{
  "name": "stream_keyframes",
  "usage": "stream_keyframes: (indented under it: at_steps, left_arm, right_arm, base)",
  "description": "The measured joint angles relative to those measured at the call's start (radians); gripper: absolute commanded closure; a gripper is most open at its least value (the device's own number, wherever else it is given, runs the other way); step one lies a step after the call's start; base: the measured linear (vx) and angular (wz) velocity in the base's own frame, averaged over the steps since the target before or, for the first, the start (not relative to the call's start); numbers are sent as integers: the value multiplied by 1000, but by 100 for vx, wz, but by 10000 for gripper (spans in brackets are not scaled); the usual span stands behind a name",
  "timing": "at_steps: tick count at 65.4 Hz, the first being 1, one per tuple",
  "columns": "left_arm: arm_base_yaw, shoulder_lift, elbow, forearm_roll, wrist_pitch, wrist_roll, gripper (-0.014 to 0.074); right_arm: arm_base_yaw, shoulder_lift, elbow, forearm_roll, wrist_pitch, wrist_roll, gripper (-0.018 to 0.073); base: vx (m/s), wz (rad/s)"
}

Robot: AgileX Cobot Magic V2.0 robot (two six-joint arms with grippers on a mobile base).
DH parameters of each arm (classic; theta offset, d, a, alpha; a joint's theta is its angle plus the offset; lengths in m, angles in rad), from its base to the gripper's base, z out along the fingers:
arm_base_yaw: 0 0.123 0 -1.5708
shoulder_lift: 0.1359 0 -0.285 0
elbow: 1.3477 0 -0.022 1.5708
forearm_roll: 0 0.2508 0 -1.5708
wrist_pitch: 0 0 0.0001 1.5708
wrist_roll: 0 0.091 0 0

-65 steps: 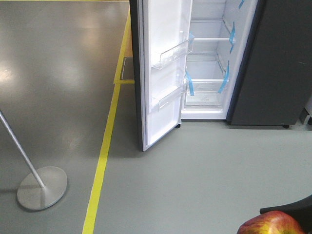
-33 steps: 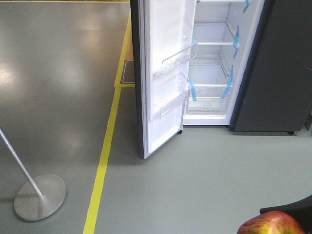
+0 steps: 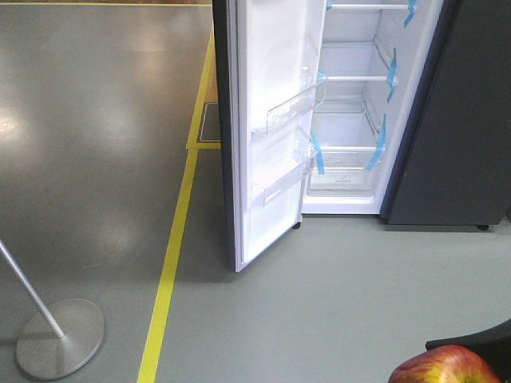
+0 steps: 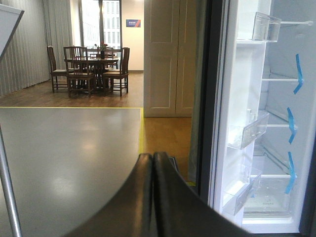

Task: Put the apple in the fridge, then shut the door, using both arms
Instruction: 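Approach the refrigerator door opening with the apple held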

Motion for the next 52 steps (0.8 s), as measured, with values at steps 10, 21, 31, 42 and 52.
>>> stream_keyframes:
  at_steps: [10,21,31,42,52]
  left_arm:
    - [0,0,0,0,0,0,602]
    - [0,0,0,0,0,0,602]
    - [0,0,0,0,0,0,602]
    - [0,0,0,0,0,0,602]
    - [0,0,0,0,0,0,602]
  right_arm:
    - [0,0,0,0,0,0,391]
    - [0,0,0,0,0,0,391]
    - [0,0,0,0,0,0,391]
    - [0,0,0,0,0,0,391]
    - [0,0,0,0,0,0,391]
  base:
    - [12,1]
    - [12,0]
    - [12,0]
    - [13,0]
    - [12,0]
